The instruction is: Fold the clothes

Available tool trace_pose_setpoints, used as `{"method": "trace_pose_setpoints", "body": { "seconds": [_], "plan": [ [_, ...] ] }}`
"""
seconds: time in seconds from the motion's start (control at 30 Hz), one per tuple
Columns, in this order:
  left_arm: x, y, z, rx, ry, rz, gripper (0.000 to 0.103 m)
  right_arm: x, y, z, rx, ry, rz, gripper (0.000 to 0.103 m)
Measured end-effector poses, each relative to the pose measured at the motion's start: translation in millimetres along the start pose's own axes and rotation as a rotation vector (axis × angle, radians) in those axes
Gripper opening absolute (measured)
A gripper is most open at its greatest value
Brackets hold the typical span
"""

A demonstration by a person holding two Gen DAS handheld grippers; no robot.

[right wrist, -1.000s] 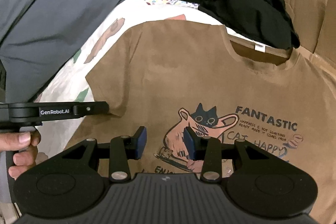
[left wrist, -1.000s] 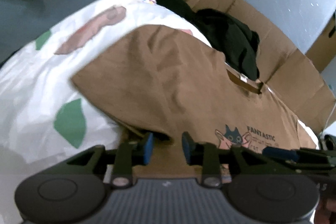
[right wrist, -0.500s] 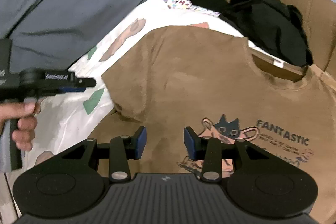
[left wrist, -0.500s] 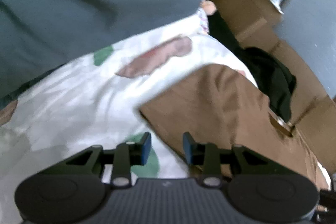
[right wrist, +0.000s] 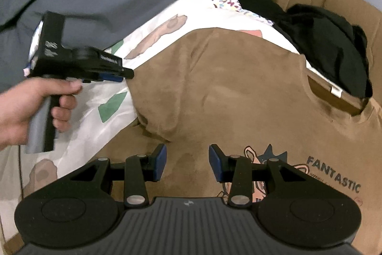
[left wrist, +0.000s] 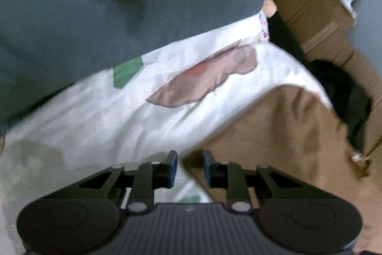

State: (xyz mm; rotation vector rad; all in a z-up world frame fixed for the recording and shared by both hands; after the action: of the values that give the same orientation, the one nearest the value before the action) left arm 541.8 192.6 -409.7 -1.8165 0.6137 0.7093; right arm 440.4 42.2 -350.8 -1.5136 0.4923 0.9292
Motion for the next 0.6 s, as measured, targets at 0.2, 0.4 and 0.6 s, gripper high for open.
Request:
{"method": "trace_pose_setpoints", "body": {
  "seconds": [0.2, 0.4, 0.6],
  "plan": [
    [7.0, 9.6, -3.5, 0.032, 0.005, 0.023, 0.026, 5.9, 3.8, -6.4, 0.028, -0.007, 0.011, 0.044],
    [11.4, 12.2, -9.7, 0.096, -0.007, 0.047, 0.026, 3.9, 8.7, -14.3, 0.054, 0.001, 0.015, 0.044],
    [15.0, 9.6, -16.4, 0.076, -0.008, 0.084, 0.005, -9.8, 6.3, -14.0, 0.052, 0.017, 0.005, 0.044]
  ]
}}
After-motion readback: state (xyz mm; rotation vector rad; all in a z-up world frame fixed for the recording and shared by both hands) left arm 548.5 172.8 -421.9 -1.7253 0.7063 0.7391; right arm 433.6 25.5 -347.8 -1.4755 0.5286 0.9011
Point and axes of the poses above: each gripper's, at about its wrist camera, not at the fingertips, and x roughly the way its jaws point, z to its left, y to its underside, the point moved 10 cm from there along x, roughly the way its jaws point, and after that the axes turned 2 degrees about -x, right-handed, at the moved point
